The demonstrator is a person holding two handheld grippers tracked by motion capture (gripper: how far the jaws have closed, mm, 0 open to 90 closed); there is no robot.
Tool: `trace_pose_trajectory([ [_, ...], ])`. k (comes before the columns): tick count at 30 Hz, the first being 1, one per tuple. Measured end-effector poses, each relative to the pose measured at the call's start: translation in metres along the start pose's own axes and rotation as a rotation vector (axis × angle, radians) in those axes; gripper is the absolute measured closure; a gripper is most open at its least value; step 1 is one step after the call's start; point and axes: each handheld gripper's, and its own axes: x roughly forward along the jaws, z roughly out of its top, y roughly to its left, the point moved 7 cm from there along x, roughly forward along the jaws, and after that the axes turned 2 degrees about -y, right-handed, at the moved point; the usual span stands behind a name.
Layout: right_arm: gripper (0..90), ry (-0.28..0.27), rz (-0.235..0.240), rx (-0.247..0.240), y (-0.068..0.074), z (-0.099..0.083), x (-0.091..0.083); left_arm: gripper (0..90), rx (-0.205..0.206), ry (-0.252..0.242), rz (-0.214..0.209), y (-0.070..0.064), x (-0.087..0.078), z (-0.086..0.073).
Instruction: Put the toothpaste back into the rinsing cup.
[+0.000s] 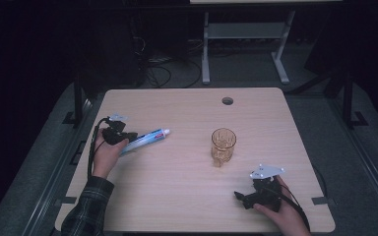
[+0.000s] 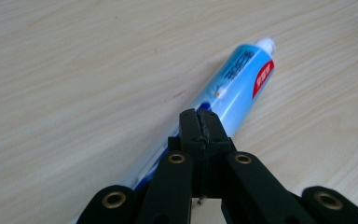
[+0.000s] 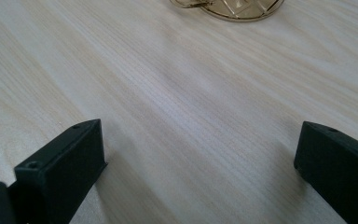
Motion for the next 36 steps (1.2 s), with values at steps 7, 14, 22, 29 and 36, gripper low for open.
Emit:
trace_pose_trajectory([
  [7,1.0,0.000,0.000,0.000,0.000,0.000,0.000,90.0,0.007,0.002,-0.030,-0.006,0.016,0.016],
  [14,0.9,0.000,0.002,-0.001,0.000,0.000,0.000,90.0,0.026,0.034,-0.040,-0.013,0.045,0.030],
  [22,1.0,0.000,0.003,-0.002,0.000,0.000,0.000,90.0,0.024,0.043,-0.047,-0.020,0.066,0.039],
  [29,0.9,0.000,0.004,-0.003,0.000,0.000,0.000,90.0,0.015,0.067,-0.054,-0.023,0.078,0.036],
  [36,0.9,0.000,0.004,-0.004,0.000,0.000,0.000,90.0,0.037,0.081,-0.061,-0.031,0.077,0.032],
])
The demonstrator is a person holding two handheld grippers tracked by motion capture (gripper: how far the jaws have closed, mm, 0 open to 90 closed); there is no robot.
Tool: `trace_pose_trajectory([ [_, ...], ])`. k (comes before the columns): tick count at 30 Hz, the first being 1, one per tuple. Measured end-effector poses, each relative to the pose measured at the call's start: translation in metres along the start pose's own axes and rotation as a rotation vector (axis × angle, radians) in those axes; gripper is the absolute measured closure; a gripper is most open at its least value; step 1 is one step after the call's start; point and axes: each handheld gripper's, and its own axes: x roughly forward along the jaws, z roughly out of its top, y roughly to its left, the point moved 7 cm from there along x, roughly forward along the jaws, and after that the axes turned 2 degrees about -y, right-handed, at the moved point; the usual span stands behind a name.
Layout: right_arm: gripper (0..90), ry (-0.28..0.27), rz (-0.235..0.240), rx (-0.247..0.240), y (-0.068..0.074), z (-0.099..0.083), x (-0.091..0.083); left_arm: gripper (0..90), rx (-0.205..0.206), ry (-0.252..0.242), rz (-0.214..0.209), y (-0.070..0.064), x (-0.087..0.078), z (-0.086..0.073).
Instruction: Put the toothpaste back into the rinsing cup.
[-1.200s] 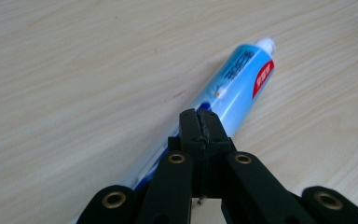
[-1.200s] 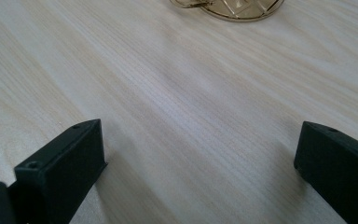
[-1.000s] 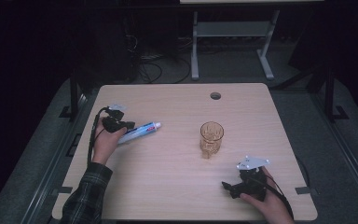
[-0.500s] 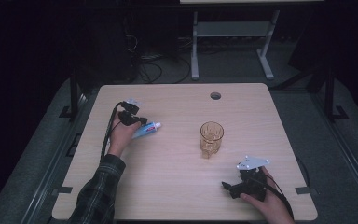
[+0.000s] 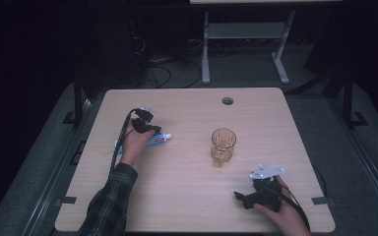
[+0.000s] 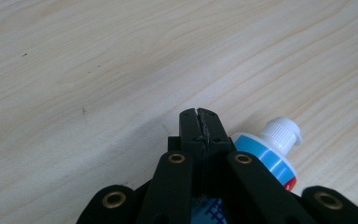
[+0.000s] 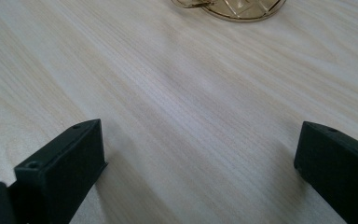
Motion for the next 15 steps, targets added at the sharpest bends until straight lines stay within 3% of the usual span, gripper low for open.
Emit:
trace_pose_trajectory([
  [15,1.0,0.000,0.001,0.000,0.000,0.000,0.000,90.0,0.005,0.015,-0.043,-0.024,-0.008,-0.019],
])
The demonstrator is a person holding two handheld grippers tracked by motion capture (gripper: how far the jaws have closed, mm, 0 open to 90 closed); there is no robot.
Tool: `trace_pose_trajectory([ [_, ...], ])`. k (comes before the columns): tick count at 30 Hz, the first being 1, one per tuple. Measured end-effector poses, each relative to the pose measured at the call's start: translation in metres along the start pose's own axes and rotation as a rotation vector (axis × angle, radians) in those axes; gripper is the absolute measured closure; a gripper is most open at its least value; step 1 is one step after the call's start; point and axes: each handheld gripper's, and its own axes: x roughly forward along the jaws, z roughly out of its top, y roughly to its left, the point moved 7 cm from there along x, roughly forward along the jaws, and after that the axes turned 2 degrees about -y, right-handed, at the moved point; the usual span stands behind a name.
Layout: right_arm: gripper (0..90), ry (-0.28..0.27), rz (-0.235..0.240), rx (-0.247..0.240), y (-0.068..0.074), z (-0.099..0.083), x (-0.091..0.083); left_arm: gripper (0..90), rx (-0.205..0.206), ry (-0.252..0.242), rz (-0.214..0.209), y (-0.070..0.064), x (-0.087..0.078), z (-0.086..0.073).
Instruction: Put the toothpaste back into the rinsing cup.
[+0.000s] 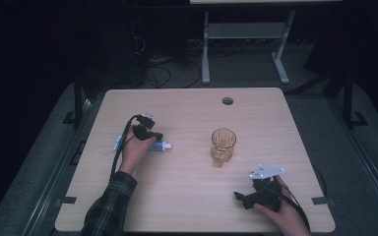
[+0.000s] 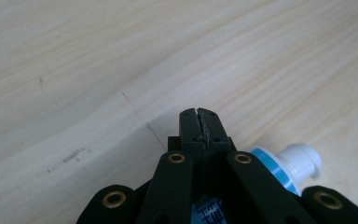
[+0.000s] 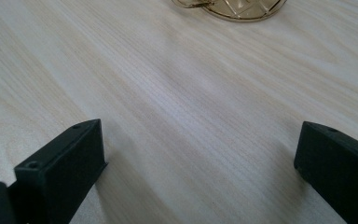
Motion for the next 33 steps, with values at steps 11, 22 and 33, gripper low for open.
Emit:
trace_pose_trajectory([
  [11,1.0,-0.001,0.001,-0.003,0.000,0.000,0.000,90.0,0.024,0.013,-0.019,-0.019,-0.014,-0.021],
  [22,0.9,0.000,0.001,-0.001,0.001,0.000,0.000,90.0,0.046,0.028,-0.012,-0.026,-0.030,-0.039],
  [33,1.0,0.001,0.002,-0.002,0.001,0.000,0.000,90.0,0.054,0.018,-0.017,-0.033,-0.048,-0.056],
])
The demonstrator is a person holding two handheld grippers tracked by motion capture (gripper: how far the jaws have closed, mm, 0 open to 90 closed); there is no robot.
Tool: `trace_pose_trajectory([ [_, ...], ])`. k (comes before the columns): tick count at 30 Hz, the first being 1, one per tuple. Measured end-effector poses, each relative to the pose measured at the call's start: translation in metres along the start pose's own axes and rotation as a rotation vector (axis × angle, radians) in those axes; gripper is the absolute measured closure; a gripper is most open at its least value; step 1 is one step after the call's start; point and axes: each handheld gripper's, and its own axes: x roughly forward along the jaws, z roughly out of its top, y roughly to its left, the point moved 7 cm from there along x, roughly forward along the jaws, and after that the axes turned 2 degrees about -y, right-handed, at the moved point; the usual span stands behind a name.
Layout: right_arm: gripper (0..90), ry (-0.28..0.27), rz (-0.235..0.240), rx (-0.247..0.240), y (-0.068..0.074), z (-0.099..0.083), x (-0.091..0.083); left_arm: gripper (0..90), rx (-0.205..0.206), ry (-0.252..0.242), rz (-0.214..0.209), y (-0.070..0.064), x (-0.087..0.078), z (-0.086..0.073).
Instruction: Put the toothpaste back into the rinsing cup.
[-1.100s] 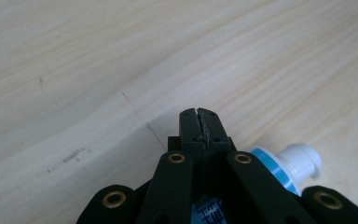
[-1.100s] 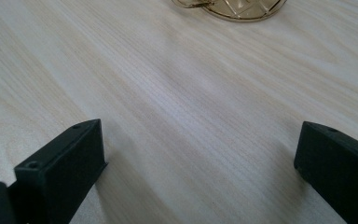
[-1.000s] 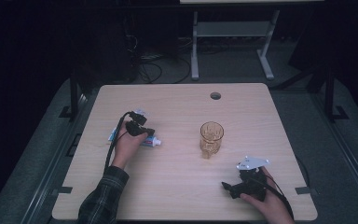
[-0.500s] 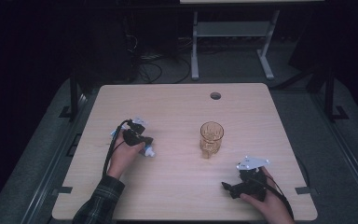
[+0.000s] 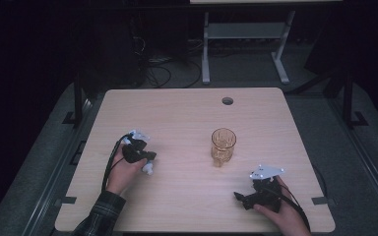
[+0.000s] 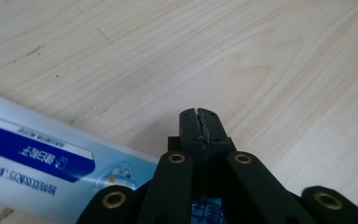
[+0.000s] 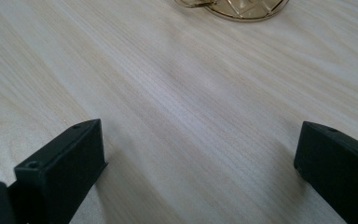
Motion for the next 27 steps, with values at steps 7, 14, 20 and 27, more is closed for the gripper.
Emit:
trace_pose_trajectory([
  [7,1.0,-0.001,0.001,0.000,0.000,0.000,0.000,90.0,0.013,0.008,-0.005,-0.007,-0.009,-0.012],
  [14,1.0,0.000,0.002,-0.001,0.000,0.000,0.000,90.0,0.016,0.015,-0.007,-0.012,-0.016,-0.024],
  [20,1.0,0.000,0.002,0.000,0.001,0.000,0.000,90.0,0.016,0.022,-0.001,-0.014,-0.022,-0.032],
  [27,1.0,0.000,0.002,0.000,0.001,0.000,0.000,89.5,0.004,0.017,0.001,-0.015,-0.030,-0.035],
])
